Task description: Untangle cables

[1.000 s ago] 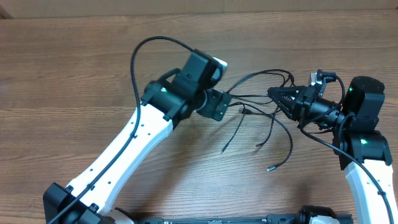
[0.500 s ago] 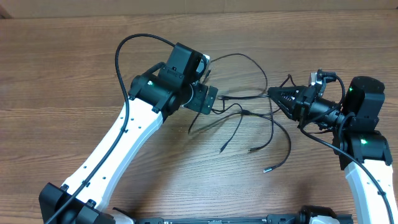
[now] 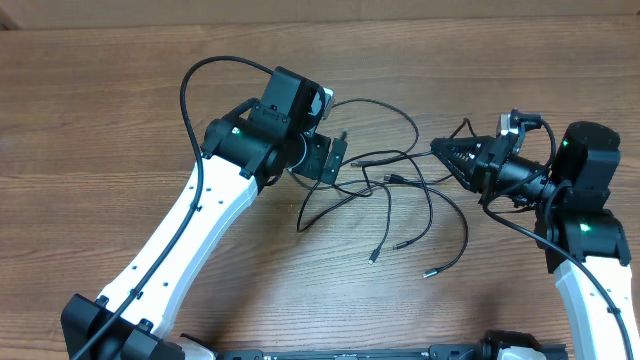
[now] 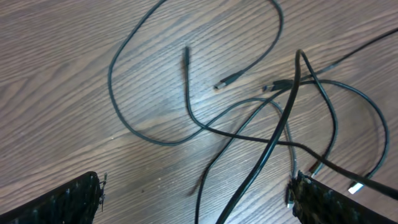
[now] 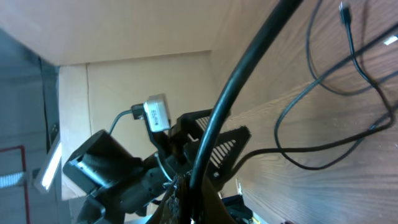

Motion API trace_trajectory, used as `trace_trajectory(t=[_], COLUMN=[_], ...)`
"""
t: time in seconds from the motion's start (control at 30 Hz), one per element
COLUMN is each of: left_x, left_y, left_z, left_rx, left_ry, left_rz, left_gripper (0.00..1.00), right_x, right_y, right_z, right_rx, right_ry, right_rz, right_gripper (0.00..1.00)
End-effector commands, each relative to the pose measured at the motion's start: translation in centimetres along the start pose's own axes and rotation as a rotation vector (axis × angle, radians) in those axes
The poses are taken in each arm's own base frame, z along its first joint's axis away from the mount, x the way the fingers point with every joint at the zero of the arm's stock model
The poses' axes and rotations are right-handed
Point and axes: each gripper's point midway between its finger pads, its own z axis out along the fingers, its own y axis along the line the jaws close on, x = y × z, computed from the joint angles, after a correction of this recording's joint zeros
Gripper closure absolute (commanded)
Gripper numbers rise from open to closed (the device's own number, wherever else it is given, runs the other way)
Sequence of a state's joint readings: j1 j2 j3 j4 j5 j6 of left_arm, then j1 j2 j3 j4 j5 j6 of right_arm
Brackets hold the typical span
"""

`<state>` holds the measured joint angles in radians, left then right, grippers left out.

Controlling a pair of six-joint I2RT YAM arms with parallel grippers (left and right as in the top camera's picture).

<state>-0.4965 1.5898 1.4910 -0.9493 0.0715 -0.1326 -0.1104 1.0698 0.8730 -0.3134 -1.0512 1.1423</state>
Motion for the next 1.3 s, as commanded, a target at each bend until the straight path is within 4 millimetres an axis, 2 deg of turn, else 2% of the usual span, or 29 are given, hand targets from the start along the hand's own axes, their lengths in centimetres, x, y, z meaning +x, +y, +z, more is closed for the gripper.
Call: trace_trajectory(t=[0.0,0.23,0.4,0.53,0.77,0.83,1.0,1.1,1.27], left_x=[-0.3,-0.3,-0.3,-0.3,0.0,0.3,0.4,0.4,0.4], left_y=[-0.6,-1.3,-1.3,-1.3,-1.3,-1.3,-1.2,-1.2,-1.2], left_z=[0.0,0.0,0.0,0.0,0.0,0.0,0.0,0.0,0.0], left_rx=[0.044,0.085,0.086,0.085,0.083,0.082,0.081,0.081,0.080], left_ry=[-0.004,0.000,0.000,0.001,0.013,0.023,0.029,0.028,0.028], left_rz=[-0.010,-0.009,-0.009,-0.010,-0.011,-0.012,-0.012,-0.012,-0.012], left_gripper=[0.00,0.01,0.01,0.00,0.00,0.00,0.00,0.00,0.00], right_x=[0.8,0.7,1.7,1.6,-0.4,-2.3,-5.2,-6.9,-10.3], right_y=[2.8,9.3,14.6,16.3,17.5,18.4,19.0,17.8,13.5], right_z=[-0.4,-1.5,-3.6,-4.4,-5.3,-6.3,-8.1,-8.0,-7.1], right_rx=[-0.082,-0.273,-0.451,-0.520,-0.590,-0.648,-0.698,-0.648,-0.458], right_ry=[0.047,0.026,0.001,-0.033,-0.159,-0.287,-0.502,-0.583,-0.720], right_rz=[-0.042,-0.148,-0.208,-0.213,-0.186,-0.184,-0.215,-0.194,-0.130], right_gripper=[0.96,0.96,0.96,0.96,0.96,0.96,0.96,0.96,0.96])
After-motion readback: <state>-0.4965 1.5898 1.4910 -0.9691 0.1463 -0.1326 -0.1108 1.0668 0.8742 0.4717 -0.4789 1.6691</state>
